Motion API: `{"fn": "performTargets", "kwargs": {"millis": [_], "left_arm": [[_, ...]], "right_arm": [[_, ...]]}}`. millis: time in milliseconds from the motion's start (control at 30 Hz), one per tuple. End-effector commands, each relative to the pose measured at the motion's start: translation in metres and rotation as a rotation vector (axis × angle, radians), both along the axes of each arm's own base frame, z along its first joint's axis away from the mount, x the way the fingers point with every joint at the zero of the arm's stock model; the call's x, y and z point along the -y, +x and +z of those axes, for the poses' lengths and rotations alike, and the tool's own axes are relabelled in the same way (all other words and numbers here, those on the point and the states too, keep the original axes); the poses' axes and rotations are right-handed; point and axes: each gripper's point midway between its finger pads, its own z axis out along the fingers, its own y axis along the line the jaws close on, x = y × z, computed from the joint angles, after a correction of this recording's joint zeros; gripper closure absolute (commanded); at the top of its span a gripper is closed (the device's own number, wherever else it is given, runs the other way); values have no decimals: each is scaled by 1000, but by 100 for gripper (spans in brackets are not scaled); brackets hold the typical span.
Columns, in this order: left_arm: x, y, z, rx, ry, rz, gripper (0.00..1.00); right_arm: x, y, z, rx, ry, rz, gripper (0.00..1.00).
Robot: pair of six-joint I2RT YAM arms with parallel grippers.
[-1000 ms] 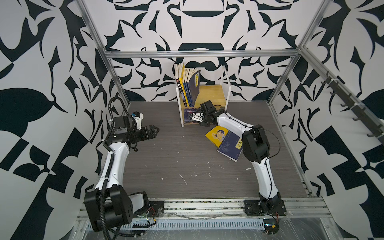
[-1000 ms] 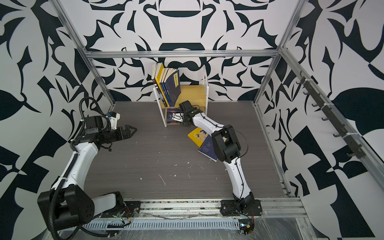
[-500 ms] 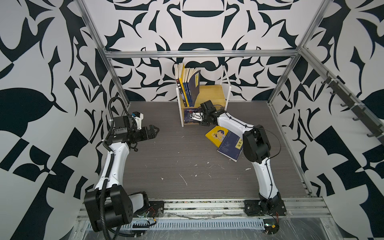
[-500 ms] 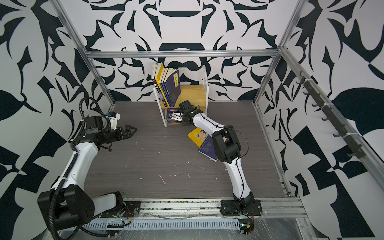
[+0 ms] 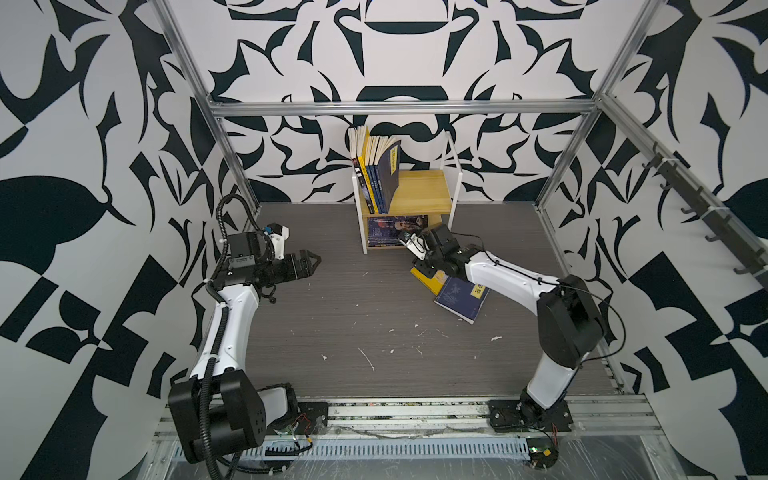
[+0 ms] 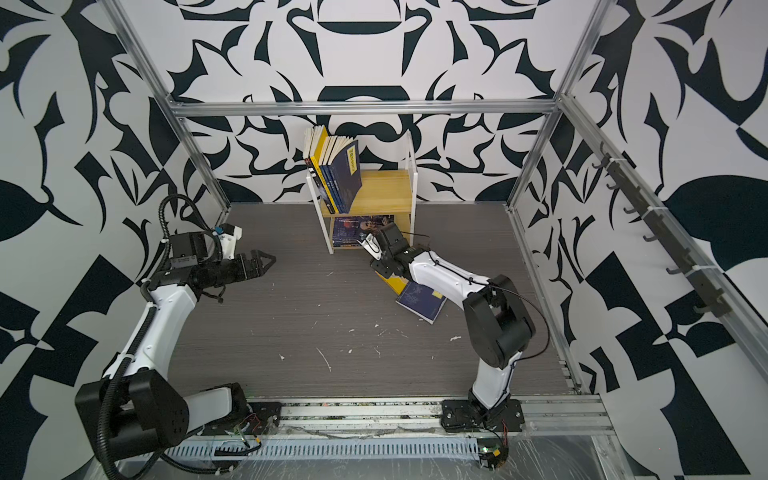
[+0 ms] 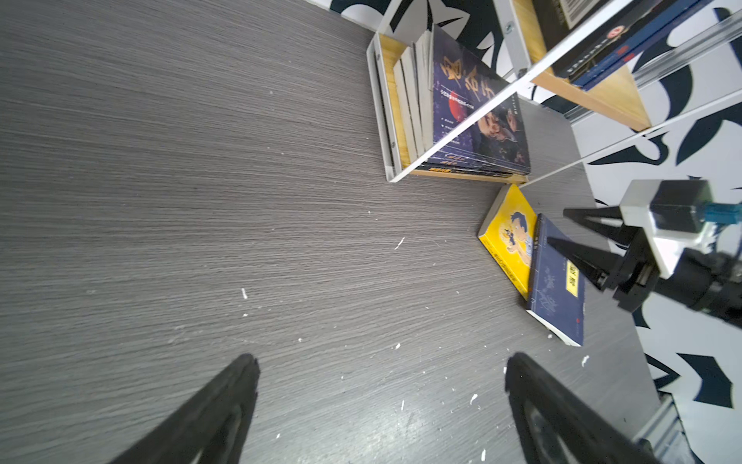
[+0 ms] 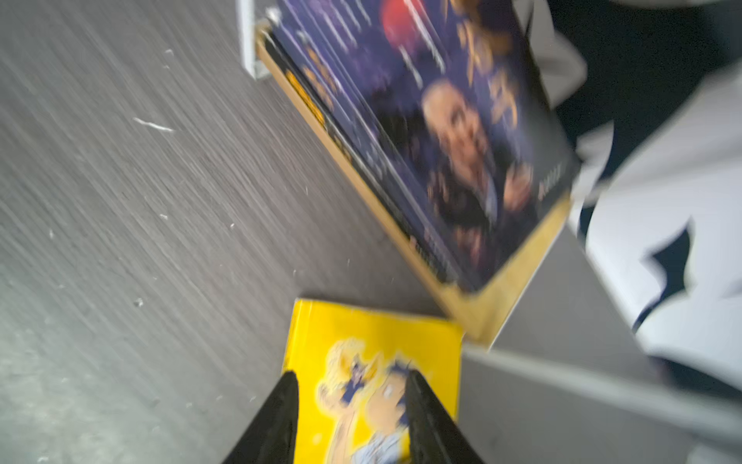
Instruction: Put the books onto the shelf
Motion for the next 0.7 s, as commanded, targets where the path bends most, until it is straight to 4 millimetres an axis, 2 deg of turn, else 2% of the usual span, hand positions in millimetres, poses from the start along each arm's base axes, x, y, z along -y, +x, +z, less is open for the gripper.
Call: {"fn": "performTargets", "kwargs": {"millis": [0, 133, 300, 467, 667], "left_arm": [[9, -2, -3, -18, -51, -36, 0], [11, -1, -6, -26, -60, -46, 0], [12, -1, -7, -28, -59, -52, 0], [11, -1, -8, -27, -54, -52, 0], [10, 0, -8, -26, -49, -47, 0]], "right_arm": [[30, 0, 27, 31, 203, -324, 49], [67, -23, 12, -74, 314, -505, 42], [115, -46, -2, -187, 546, -725, 31], [141, -65, -16, -257, 637, -856, 28], [164, -85, -45, -344, 683, -999, 28]]}}
